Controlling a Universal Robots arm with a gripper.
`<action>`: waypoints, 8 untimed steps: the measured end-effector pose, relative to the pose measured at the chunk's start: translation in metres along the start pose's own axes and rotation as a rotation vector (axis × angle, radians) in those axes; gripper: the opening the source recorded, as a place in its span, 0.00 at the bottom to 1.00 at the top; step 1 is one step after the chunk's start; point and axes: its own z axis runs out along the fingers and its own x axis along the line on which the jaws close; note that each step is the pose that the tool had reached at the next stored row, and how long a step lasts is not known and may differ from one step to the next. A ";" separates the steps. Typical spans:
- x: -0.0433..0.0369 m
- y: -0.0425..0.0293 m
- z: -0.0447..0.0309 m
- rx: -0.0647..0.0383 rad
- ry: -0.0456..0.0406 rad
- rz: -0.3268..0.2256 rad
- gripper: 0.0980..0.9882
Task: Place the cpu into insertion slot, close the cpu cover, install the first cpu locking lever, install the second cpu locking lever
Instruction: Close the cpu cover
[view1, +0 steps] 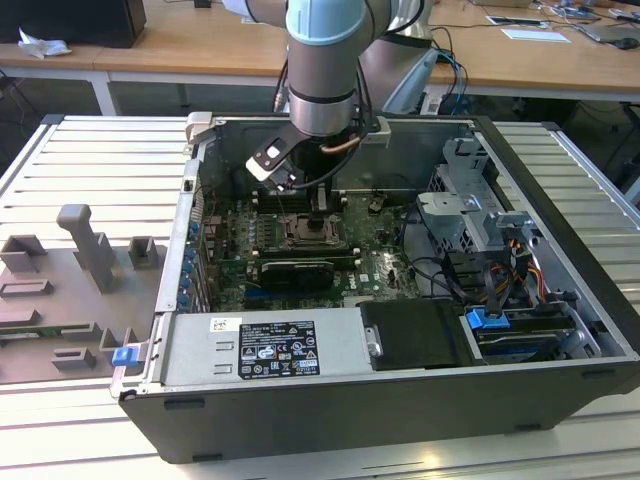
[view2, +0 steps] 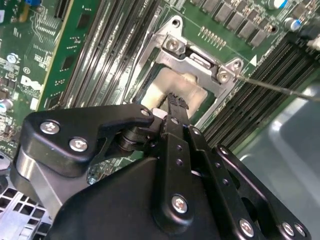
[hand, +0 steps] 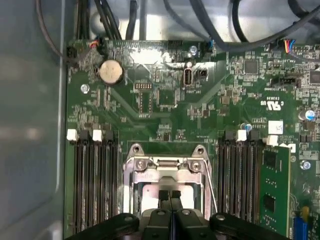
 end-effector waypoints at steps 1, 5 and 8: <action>0.0000 -0.0007 0.0000 0.000 0.0001 -0.004 0.01; 0.0002 -0.0098 -0.0003 -0.002 0.0003 -0.007 0.01; 0.0003 -0.0158 -0.0005 -0.002 0.0002 -0.007 0.01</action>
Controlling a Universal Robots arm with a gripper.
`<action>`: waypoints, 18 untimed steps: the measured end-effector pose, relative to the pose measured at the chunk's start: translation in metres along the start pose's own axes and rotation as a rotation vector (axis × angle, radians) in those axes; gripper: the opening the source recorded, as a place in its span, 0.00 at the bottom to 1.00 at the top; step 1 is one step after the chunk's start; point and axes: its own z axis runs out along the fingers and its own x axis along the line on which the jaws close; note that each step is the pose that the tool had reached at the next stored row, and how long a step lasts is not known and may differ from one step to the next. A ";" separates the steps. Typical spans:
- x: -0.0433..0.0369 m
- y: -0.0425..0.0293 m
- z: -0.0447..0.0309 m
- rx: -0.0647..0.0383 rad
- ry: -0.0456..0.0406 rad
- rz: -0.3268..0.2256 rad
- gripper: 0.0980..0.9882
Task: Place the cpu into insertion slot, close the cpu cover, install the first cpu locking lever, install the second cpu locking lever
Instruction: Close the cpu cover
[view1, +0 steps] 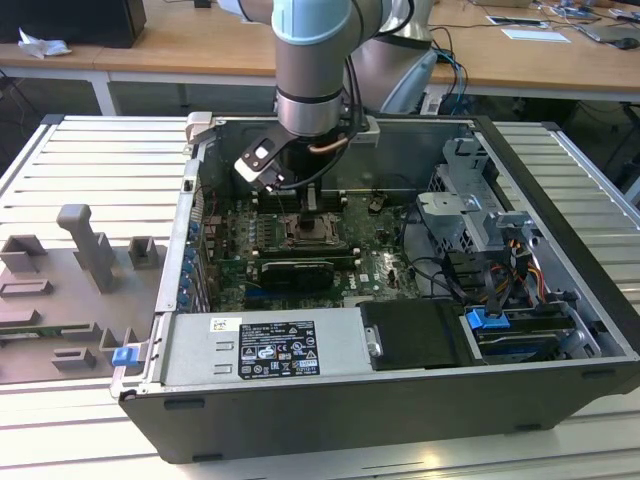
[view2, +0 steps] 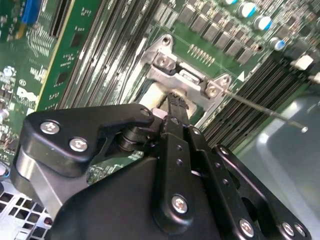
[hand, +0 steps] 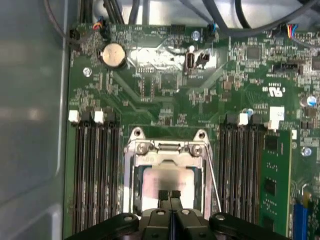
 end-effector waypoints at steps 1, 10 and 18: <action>0.0000 -0.0016 0.0000 0.000 0.0000 0.000 0.01; 0.0001 -0.0055 0.0051 0.000 0.0000 0.000 0.01; 0.0001 -0.0012 -0.0013 -0.001 0.0002 0.000 0.01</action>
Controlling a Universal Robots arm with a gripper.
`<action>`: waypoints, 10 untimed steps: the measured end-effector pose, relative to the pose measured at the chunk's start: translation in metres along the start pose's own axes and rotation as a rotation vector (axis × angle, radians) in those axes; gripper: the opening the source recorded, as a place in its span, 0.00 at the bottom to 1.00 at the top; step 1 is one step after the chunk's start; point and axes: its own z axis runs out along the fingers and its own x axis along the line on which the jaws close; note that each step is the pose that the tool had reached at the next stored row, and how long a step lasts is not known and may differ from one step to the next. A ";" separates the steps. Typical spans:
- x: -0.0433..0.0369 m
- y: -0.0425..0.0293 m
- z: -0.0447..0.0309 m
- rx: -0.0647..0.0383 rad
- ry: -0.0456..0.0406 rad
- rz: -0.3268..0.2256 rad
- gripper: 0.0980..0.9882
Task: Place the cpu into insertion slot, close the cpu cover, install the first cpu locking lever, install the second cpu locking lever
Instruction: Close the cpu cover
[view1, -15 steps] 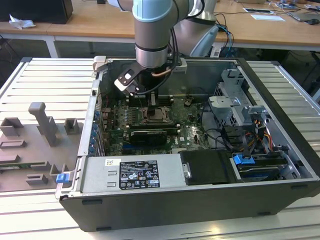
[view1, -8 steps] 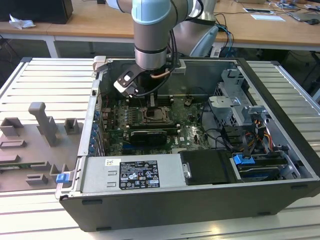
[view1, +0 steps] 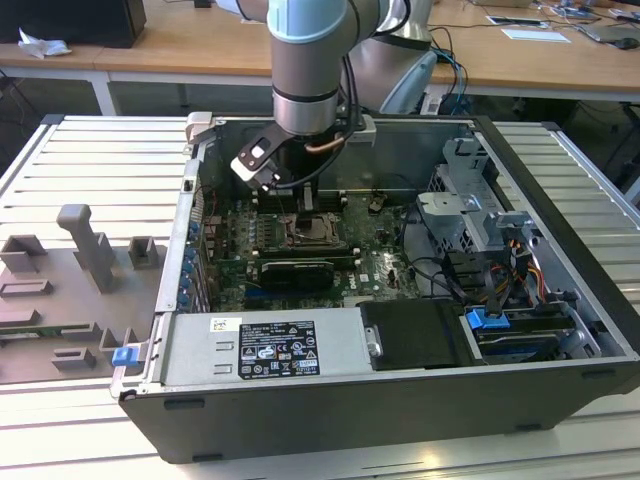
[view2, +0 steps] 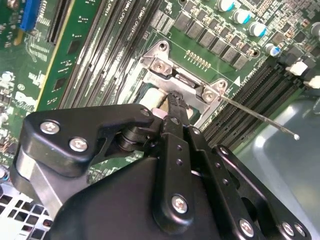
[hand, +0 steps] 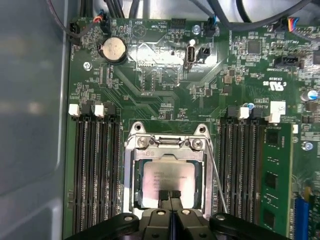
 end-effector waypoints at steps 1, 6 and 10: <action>0.0000 0.0005 0.0000 0.000 0.0001 0.000 0.01; -0.0003 0.0086 0.0002 0.000 -0.0001 0.000 0.01; -0.0004 0.0130 0.0004 0.000 -0.0001 0.000 0.01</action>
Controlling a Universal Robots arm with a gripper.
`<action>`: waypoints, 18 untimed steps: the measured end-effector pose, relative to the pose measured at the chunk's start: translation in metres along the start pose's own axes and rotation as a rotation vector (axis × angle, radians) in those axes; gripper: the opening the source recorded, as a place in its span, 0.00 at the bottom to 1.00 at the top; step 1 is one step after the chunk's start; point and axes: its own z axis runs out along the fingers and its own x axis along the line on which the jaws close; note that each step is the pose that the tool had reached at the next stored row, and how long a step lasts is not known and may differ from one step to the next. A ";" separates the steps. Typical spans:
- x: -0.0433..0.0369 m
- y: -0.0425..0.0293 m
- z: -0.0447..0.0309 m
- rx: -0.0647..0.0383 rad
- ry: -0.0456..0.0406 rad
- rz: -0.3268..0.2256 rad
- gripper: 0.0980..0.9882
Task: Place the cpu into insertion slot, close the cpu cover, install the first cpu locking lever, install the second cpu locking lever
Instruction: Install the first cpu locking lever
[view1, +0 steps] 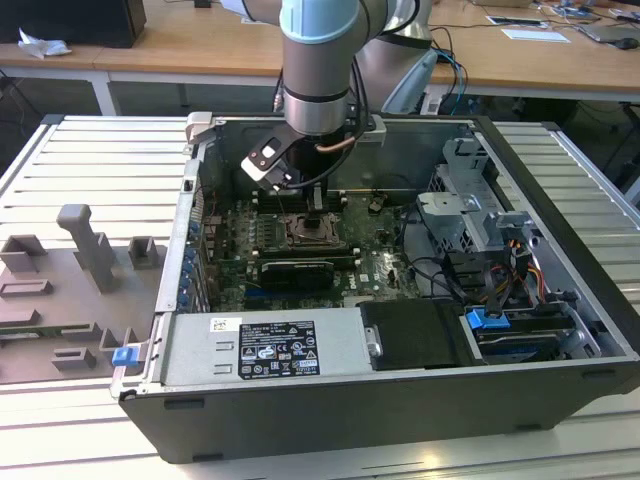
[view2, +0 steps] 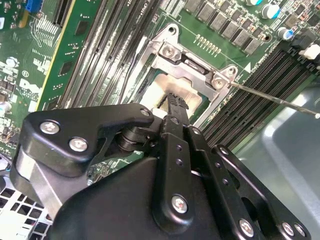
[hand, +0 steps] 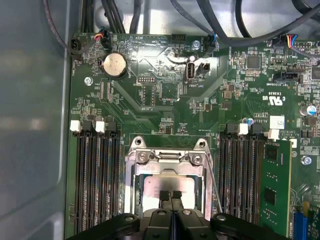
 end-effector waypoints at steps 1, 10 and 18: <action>0.0000 0.0001 0.0000 0.000 0.0000 0.000 0.01; 0.0001 0.0004 -0.0060 0.000 0.0000 0.000 0.01; 0.0001 0.0007 -0.0140 0.000 0.0002 0.000 0.01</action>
